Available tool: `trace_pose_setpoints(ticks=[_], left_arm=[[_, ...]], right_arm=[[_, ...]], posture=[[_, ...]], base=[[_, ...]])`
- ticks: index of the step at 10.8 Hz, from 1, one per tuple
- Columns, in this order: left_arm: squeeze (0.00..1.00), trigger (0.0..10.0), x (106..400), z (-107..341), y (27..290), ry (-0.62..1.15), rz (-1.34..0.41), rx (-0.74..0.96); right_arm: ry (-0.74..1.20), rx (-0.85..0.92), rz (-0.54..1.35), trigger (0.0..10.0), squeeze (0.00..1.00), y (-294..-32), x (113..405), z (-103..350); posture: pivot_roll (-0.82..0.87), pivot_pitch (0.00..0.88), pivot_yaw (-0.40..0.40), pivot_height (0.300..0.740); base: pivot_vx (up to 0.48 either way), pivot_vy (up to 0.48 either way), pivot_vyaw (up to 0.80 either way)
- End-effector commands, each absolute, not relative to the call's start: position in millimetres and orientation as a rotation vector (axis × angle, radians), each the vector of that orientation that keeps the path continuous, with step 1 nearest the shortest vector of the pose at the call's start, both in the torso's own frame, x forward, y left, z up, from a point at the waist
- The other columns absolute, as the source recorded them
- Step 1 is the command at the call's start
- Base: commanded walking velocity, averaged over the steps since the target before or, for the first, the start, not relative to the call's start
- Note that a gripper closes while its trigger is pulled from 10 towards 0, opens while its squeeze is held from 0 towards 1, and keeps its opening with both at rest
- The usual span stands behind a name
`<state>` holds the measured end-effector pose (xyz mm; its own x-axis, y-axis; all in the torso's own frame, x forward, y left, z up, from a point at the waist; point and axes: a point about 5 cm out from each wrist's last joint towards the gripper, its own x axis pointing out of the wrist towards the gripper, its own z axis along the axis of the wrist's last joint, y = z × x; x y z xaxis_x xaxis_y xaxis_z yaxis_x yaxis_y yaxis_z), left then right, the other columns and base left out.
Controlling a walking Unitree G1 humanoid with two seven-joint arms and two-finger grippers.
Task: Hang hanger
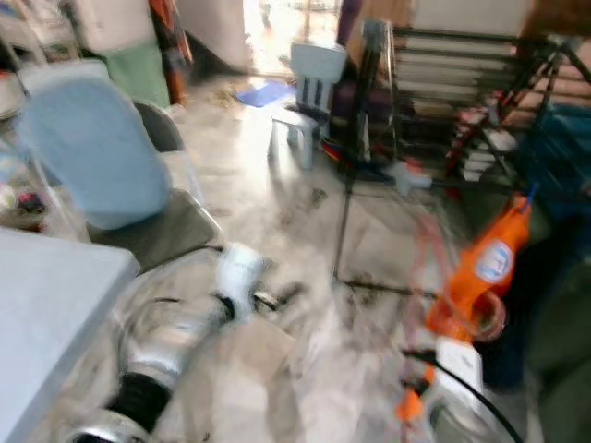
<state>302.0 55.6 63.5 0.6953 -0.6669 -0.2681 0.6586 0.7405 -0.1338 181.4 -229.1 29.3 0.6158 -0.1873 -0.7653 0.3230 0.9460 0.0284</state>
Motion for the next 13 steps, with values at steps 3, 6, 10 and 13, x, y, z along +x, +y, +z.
trace_pose_setpoints(ticks=[3,6,10,13], left_arm=[[0.0,10.0,301,69,39,0.294,-0.793,-0.034],[0.0,10.0,301,69,38,0.296,-0.792,-0.033],[0.0,10.0,301,69,38,0.297,-0.795,-0.032],[0.0,10.0,301,68,37,0.299,-0.799,-0.03]], right_arm=[[0.872,0.164,-0.33,10.0,0.0,-237,177,30],[0.915,0.151,-0.304,10.0,0.0,-236,174,27],[0.965,0.056,-0.24,10.0,0.0,-238,171,25],[0.965,-0.051,-0.231,10.0,0.0,-252,172,30]], posture=[[-0.09,0.0,-0.023,0.74],[-0.09,0.0,-0.026,0.74],[-0.09,0.0,-0.026,0.74],[-0.09,0.0,-0.027,0.74]], base=[[0.389,0.0,0.0],[0.387,0.0,0.0],[0.385,0.186,0.0],[0.385,0.242,0.0]])
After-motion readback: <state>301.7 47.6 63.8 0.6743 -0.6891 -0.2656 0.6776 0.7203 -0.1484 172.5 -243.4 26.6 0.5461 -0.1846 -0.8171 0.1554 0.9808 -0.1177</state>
